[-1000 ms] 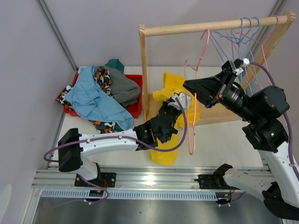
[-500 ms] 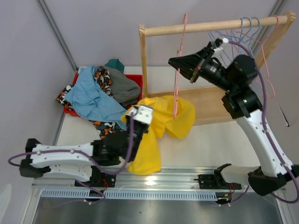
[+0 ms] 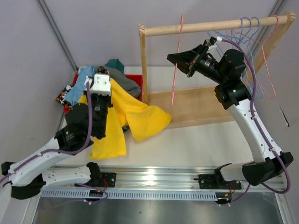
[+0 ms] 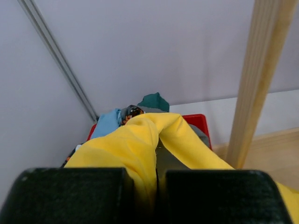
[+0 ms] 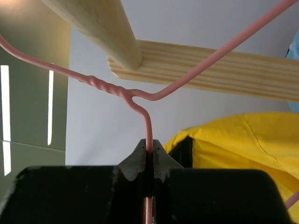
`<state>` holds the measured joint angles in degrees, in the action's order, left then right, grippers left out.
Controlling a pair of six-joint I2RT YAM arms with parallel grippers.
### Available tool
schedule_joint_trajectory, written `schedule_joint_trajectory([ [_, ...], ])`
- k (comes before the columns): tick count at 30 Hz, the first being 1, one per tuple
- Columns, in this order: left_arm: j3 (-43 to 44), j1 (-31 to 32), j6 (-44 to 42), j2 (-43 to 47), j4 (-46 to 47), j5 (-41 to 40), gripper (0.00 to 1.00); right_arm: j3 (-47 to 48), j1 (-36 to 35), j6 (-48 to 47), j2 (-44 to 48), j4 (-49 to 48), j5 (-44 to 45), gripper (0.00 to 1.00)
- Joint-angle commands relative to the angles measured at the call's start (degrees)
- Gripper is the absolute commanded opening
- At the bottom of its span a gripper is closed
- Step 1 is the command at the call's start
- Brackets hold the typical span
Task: Remove the shorts from the hanger
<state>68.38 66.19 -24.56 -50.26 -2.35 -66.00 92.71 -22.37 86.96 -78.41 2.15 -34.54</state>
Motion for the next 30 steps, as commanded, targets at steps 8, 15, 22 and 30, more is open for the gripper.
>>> schedule_joint_trajectory([
  [8, 29.0, -30.3, 9.1, -13.4, -14.5, 25.0, 0.0, -16.6, 0.2, -3.2, 11.7, -2.3, 0.4, 0.0],
  [15, 56.2, -43.4, 10.8, -31.4, -23.3, 29.9, 0.0, -21.1, 1.2, -7.2, 14.4, 2.8, 0.5, 0.3],
  [22, 69.7, -49.1, 11.4, -44.0, -24.2, 34.0, 0.0, -25.0, 2.8, -10.7, 15.7, 3.6, -1.5, 0.79],
  [30, 53.2, -52.1, 18.0, -48.0, -21.4, 35.4, 0.01, -27.1, 4.2, -16.2, 17.7, 7.6, -1.8, 0.97],
])
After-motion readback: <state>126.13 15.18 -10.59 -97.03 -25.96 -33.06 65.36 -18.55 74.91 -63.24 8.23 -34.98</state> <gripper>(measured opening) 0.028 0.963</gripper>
